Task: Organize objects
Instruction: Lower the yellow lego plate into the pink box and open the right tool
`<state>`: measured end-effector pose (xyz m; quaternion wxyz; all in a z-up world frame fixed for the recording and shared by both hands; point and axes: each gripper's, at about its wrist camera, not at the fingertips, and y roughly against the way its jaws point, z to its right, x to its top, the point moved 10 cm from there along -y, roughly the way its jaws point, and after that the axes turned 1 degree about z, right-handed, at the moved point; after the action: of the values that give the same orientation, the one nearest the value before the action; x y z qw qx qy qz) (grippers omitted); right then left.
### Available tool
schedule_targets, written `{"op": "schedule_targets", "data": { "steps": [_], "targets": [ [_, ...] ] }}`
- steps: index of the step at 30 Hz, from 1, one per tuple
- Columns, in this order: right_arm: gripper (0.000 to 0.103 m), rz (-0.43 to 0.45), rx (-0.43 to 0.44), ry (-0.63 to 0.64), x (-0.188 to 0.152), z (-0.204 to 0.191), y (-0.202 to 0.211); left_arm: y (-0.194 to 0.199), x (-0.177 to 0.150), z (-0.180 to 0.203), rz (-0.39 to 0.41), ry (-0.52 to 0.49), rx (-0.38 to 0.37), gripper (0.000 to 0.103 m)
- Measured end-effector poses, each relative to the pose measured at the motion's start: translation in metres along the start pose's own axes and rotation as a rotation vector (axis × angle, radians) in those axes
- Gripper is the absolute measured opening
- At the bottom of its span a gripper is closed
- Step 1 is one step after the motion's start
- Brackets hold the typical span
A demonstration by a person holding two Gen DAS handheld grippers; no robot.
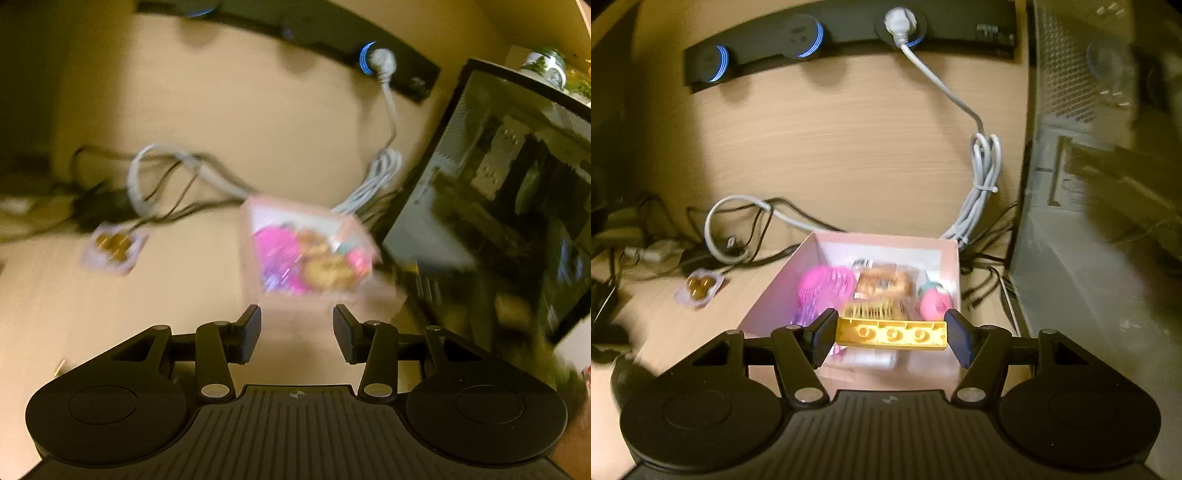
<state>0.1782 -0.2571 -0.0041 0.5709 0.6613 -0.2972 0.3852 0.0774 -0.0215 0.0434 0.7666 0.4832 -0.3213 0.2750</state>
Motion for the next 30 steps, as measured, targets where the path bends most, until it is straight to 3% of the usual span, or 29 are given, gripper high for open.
{"op": "schedule_targets", "data": {
  "steps": [10,12,13,23,30],
  "targets": [
    [0.065,0.0,-0.078,0.01,0.05,-0.012,-0.082,0.056,-0.034,-0.065,0.001,0.099,0.129,0.047],
    [0.088,-0.035,-0.094,0.002,0.048,-0.01,-0.091,0.063,-0.035,-0.076,0.011,0.125,0.14,0.047],
    [0.089,-0.041,-0.097,-0.004,0.046,-0.009,-0.093,0.066,-0.034,-0.081,0.016,0.133,0.146,0.047],
    [0.098,-0.048,-0.056,0.108,0.012,-0.048,-0.051,0.058,-0.02,-0.107,0.025,0.188,0.124,0.047],
    [0.103,-0.061,-0.016,0.115,-0.017,-0.069,-0.002,0.058,0.021,-0.131,0.09,0.186,0.112,0.047]
  ]
}}
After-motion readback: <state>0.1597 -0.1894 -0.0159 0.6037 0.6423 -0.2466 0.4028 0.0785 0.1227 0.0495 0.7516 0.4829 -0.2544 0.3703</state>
